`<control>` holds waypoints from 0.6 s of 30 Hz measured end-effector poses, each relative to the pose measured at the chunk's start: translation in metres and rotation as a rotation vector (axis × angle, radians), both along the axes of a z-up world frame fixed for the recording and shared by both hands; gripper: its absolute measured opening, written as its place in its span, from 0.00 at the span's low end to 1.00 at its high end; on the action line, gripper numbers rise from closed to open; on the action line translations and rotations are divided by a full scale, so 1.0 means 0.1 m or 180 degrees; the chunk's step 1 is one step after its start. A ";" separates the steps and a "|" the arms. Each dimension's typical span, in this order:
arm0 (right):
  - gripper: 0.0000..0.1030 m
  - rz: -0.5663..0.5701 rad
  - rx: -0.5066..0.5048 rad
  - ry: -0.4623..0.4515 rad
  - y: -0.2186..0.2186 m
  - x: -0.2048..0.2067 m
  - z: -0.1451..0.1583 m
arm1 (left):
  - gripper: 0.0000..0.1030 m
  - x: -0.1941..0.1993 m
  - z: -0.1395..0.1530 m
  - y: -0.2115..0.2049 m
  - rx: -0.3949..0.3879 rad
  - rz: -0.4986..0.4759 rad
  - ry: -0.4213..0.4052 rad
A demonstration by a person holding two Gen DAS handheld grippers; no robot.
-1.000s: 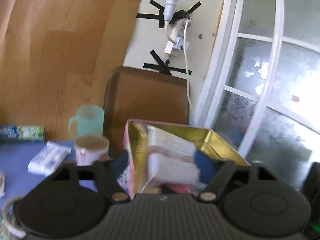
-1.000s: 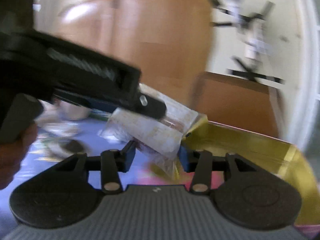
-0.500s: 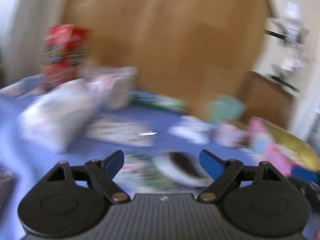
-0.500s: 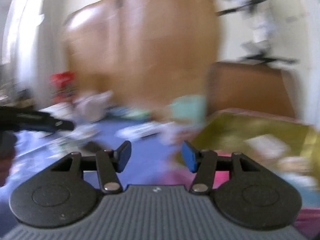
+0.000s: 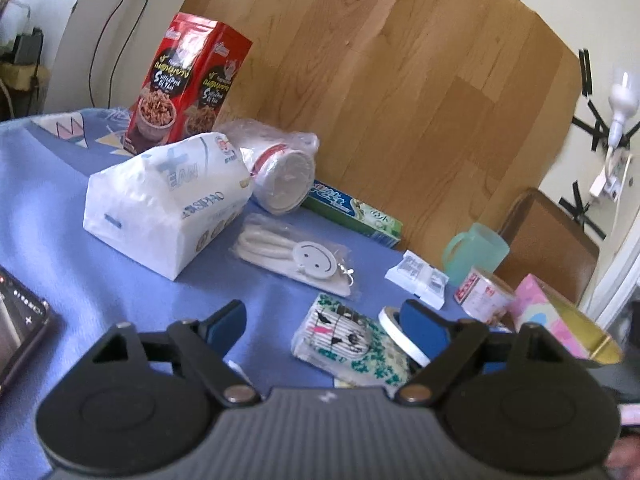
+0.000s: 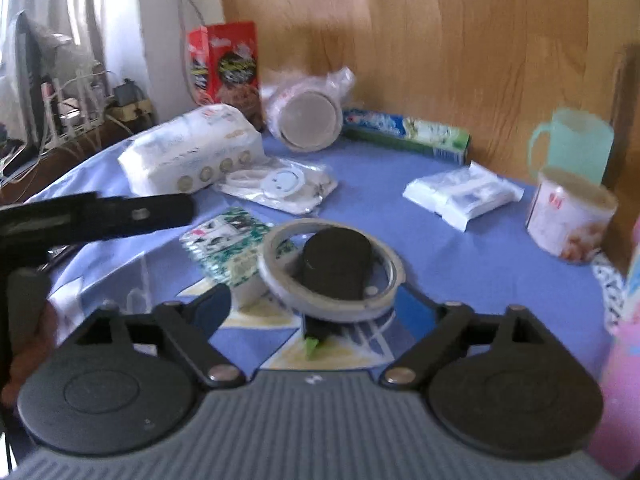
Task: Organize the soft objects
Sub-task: 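Grasp the white ring by its rim with the right tool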
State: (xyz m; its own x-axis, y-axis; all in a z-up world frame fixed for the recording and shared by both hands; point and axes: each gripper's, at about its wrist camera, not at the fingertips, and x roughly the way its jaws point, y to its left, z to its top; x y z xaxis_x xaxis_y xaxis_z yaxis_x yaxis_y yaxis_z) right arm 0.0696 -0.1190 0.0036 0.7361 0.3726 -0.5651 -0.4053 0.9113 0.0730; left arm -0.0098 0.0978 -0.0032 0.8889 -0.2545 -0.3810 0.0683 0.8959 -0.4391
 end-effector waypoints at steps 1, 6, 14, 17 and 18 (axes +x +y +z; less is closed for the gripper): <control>0.91 -0.0053 0.0070 0.0109 -0.02 0.07 -0.03 | 0.86 0.00 -0.01 0.01 -0.0043 -0.0006 0.0001; 0.82 -0.0147 0.0493 0.0111 -0.16 0.07 0.00 | 0.86 -0.01 -0.01 0.03 -0.0113 -0.0015 -0.0005; 0.39 -0.0148 0.0451 -0.0158 -0.27 -0.18 0.10 | 0.87 0.00 -0.02 0.02 -0.0112 -0.0061 -0.0014; 0.14 -0.0167 0.0363 -0.0029 -0.34 -0.36 0.04 | 0.87 0.01 -0.01 0.00 -0.0118 -0.0235 -0.0009; 0.14 -0.0161 0.0300 -0.0034 -0.37 -0.46 0.00 | 0.87 0.02 -0.01 -0.02 -0.0125 -0.0319 0.0004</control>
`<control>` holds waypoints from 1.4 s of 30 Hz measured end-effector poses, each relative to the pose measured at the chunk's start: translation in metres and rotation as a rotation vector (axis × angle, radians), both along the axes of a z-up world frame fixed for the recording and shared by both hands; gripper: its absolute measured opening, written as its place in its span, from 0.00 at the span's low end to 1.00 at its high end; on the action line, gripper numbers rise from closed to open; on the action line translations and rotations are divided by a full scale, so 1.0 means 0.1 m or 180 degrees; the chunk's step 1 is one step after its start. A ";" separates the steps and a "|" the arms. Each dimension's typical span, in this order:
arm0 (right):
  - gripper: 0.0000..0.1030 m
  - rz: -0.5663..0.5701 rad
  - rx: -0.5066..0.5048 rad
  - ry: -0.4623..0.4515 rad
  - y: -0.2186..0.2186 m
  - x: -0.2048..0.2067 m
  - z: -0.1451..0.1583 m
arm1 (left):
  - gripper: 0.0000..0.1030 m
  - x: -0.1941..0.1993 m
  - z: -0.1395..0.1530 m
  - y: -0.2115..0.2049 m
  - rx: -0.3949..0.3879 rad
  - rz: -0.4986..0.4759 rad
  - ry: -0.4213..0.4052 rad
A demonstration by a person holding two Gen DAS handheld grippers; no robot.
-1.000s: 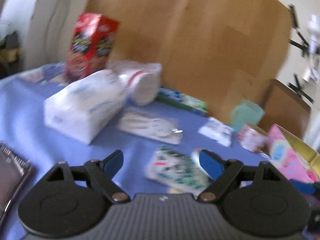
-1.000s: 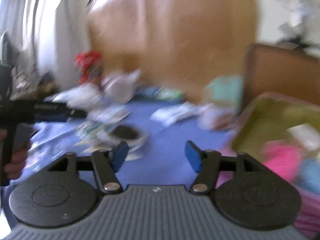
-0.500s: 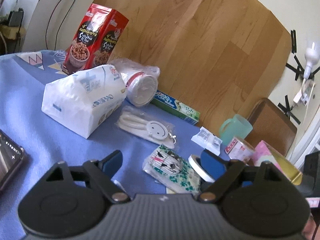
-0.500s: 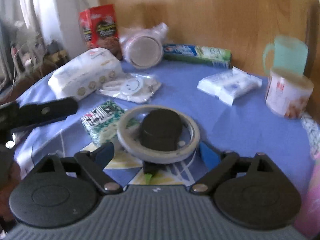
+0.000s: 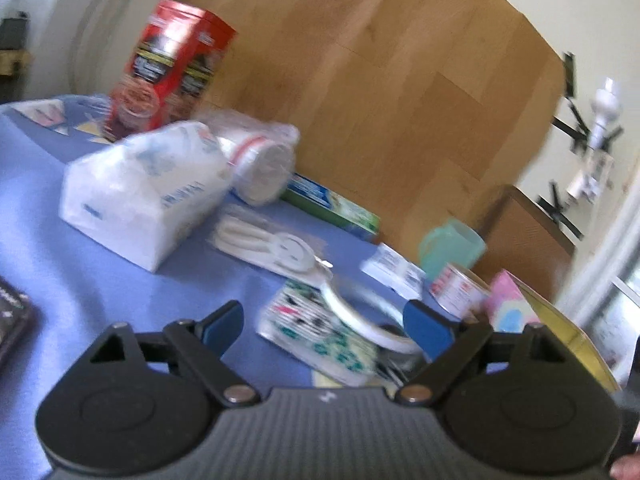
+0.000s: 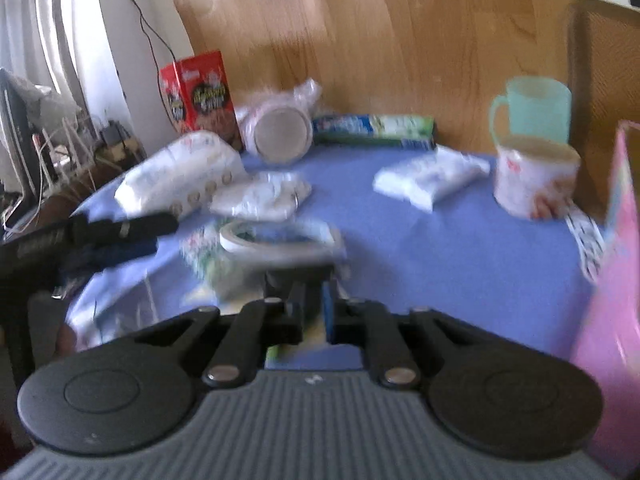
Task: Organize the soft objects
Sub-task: 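Grasp the white ring by its rim with the right tool, then carry the white ring into the tin and open the right tool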
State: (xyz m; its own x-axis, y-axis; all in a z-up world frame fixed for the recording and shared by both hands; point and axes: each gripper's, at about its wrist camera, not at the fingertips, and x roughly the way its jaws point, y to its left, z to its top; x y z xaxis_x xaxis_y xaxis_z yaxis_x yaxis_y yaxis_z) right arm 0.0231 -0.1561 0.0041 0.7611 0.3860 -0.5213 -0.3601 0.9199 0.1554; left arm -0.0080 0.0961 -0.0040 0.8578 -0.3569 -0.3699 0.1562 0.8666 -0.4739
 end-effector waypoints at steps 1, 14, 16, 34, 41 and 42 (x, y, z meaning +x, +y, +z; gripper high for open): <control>0.14 0.0000 -0.0076 -0.0020 -0.01 -0.08 -0.03 | 0.87 0.00 0.00 -0.02 0.0001 -0.0071 0.0007; 0.36 -0.0318 0.0541 0.0096 -0.23 0.39 0.15 | 0.51 0.90 0.39 -0.40 0.0546 -0.0231 0.0838; 0.36 -0.0370 0.0672 0.0254 -0.22 0.56 0.12 | 0.45 1.09 0.35 -0.48 0.0699 -0.0388 0.1044; 0.13 -0.1135 0.0767 -0.0758 -0.77 -0.16 0.65 | 0.20 0.67 0.95 -1.44 0.0436 -0.1165 0.0335; 0.40 -0.2308 0.0318 -0.1308 -1.56 -0.74 0.62 | 0.56 0.59 0.98 -2.78 0.0652 -0.1766 0.0166; 0.46 -0.2510 0.0242 -0.1355 -1.67 -0.80 0.59 | 0.56 0.60 0.93 -2.89 0.0753 -0.1720 0.0181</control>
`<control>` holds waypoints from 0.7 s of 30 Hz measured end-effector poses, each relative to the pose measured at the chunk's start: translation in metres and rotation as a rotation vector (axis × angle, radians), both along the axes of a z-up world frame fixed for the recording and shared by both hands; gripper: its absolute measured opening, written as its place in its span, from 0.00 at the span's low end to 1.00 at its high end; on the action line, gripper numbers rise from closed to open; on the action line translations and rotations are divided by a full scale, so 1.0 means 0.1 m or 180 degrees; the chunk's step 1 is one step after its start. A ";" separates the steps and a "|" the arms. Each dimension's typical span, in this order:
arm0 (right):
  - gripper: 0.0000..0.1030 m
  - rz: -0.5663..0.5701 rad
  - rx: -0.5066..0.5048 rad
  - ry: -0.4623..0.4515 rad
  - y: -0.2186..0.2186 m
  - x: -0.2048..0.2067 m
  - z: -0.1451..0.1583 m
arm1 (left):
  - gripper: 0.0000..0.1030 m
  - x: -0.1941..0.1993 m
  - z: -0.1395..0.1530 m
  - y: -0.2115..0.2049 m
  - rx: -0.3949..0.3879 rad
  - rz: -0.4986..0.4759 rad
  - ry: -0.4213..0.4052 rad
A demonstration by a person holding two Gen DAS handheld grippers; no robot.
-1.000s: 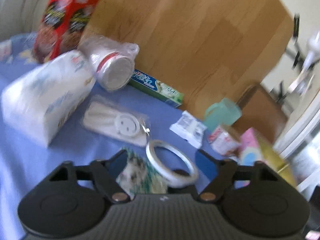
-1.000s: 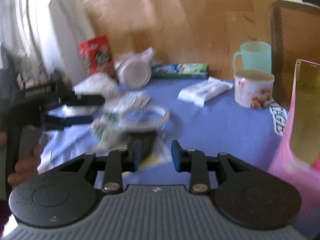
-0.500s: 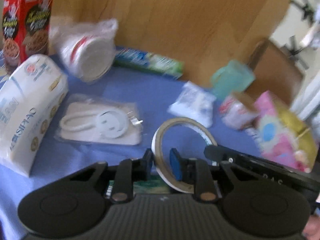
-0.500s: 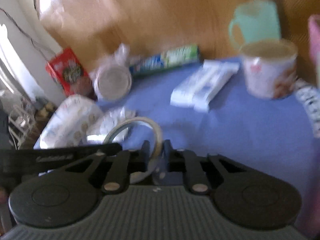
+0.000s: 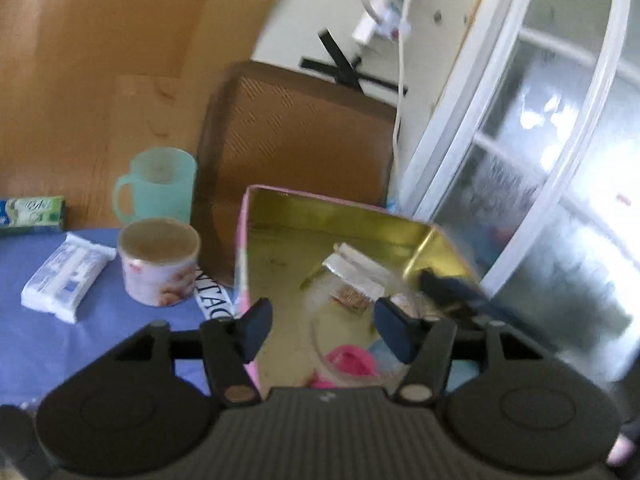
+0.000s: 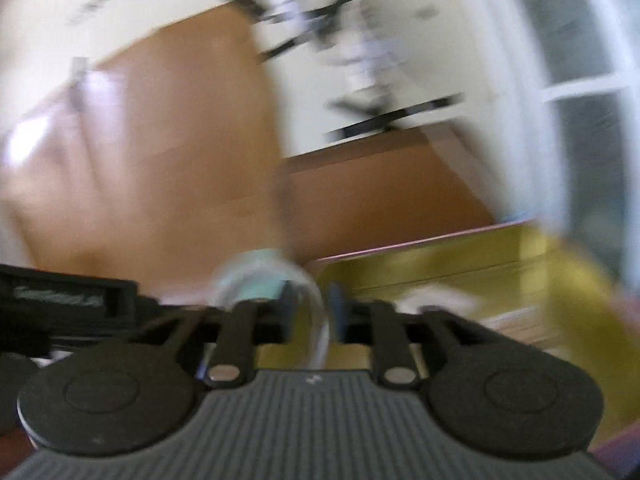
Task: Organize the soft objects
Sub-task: 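Carry the white ring into the tin and open the right tool, then grasp the white printed packet with the right tool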
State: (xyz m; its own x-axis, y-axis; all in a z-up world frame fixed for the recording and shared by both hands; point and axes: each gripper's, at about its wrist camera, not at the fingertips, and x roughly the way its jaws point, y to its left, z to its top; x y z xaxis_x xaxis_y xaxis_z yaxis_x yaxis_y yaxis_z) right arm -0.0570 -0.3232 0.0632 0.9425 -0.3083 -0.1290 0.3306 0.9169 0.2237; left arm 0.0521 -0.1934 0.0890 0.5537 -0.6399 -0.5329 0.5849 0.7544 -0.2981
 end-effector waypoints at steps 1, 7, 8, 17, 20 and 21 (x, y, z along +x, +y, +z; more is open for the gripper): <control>0.46 -0.0081 0.0013 -0.0034 -0.10 -0.06 -0.03 | 0.56 0.00 -0.03 -0.04 0.0035 0.0042 0.0031; 0.45 -0.0119 0.0169 -0.0233 -0.26 -0.32 -0.12 | 0.56 -0.12 -0.17 0.37 -0.0144 0.0272 0.0122; 0.45 -0.0067 0.0176 -0.0254 -0.22 -0.30 -0.11 | 0.56 -0.17 -0.19 0.51 -0.0149 0.0332 0.0058; 0.45 0.1017 -0.0084 -0.0018 0.73 0.11 -0.01 | 0.58 -0.32 -0.46 2.21 -0.0234 0.1584 -0.0126; 0.46 0.1461 -0.0208 0.0236 1.18 0.39 -0.01 | 0.58 -0.28 -0.56 2.67 -0.0221 0.2009 -0.0180; 0.49 0.1566 -0.0239 0.0316 1.29 0.48 -0.02 | 0.58 -0.27 -0.60 2.78 -0.0232 0.2098 -0.0206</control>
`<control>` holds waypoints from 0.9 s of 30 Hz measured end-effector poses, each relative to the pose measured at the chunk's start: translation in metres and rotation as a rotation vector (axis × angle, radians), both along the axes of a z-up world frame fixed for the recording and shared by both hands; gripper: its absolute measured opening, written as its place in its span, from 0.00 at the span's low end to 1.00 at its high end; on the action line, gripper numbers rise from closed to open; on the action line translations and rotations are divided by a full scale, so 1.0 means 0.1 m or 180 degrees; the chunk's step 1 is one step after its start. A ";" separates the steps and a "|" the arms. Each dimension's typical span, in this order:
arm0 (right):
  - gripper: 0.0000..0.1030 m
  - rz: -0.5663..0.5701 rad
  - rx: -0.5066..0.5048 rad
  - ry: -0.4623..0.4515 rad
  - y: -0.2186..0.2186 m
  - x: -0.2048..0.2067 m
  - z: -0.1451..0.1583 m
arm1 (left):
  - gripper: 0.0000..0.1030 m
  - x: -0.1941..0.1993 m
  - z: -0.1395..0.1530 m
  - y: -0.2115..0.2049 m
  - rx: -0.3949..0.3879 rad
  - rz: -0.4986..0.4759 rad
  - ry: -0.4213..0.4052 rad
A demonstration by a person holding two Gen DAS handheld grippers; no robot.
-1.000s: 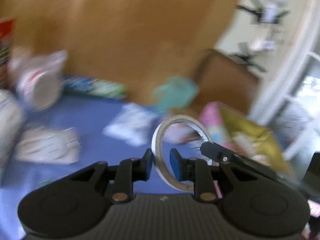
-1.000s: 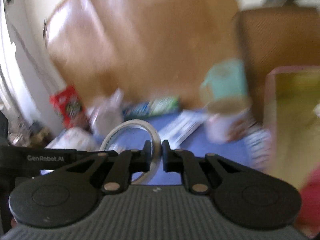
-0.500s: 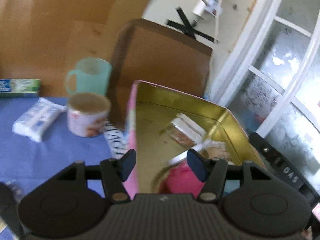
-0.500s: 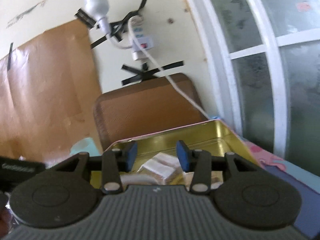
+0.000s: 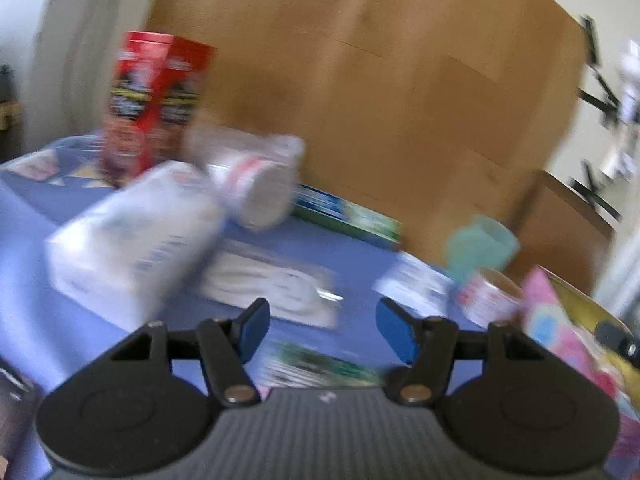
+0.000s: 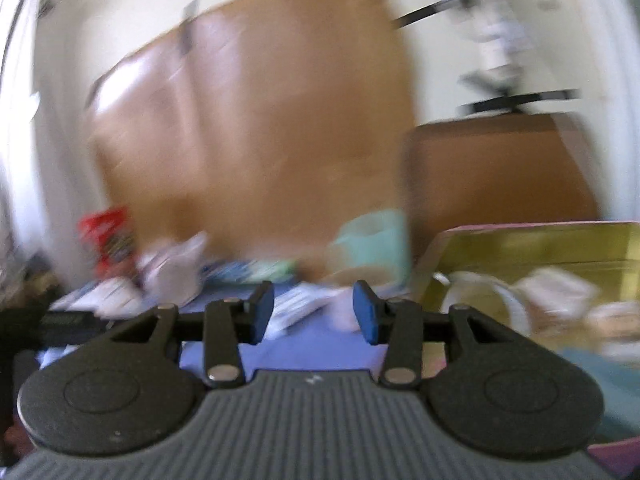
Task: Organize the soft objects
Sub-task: 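Grasp the white printed packet with the right tool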
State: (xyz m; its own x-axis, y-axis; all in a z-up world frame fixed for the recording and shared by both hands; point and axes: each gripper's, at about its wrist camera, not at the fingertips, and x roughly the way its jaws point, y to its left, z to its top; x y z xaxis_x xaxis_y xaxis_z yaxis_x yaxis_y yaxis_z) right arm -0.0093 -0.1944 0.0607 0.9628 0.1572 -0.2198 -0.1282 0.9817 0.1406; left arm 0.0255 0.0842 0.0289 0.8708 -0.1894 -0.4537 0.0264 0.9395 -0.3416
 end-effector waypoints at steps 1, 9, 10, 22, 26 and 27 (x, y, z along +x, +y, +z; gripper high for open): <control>0.51 0.0123 -0.0047 0.0117 0.15 0.17 -0.02 | 0.58 0.00 -0.03 0.05 -0.0009 0.0044 -0.0021; 0.82 -0.0328 0.0132 0.1055 0.51 1.77 -0.29 | 0.60 0.09 -0.24 0.09 -0.0187 -0.0094 -0.0057; 0.83 -0.0432 0.0155 0.1175 0.52 1.95 -0.33 | 0.63 0.08 -0.25 0.13 -0.0215 -0.0093 -0.0069; 0.68 -0.0409 -0.0341 0.1334 0.70 2.12 -0.48 | 0.68 0.03 -0.23 0.20 -0.0314 -0.0160 -0.0137; 0.68 -0.0116 -0.0067 0.1242 0.49 1.43 -0.37 | 0.68 0.02 -0.22 0.15 -0.0246 -0.0213 -0.0176; 0.68 -0.0042 -0.0046 0.1157 0.45 1.23 -0.33 | 0.68 0.02 -0.22 0.14 -0.0228 -0.0229 -0.0192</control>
State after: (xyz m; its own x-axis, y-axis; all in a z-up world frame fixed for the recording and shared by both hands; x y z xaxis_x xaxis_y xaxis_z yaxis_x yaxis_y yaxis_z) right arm 0.1139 -0.1491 0.0277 0.8234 0.1397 -0.5500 -0.0597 0.9852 0.1608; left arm 0.0273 0.0981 0.0070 0.8791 -0.2824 -0.3839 0.1153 0.9076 -0.4037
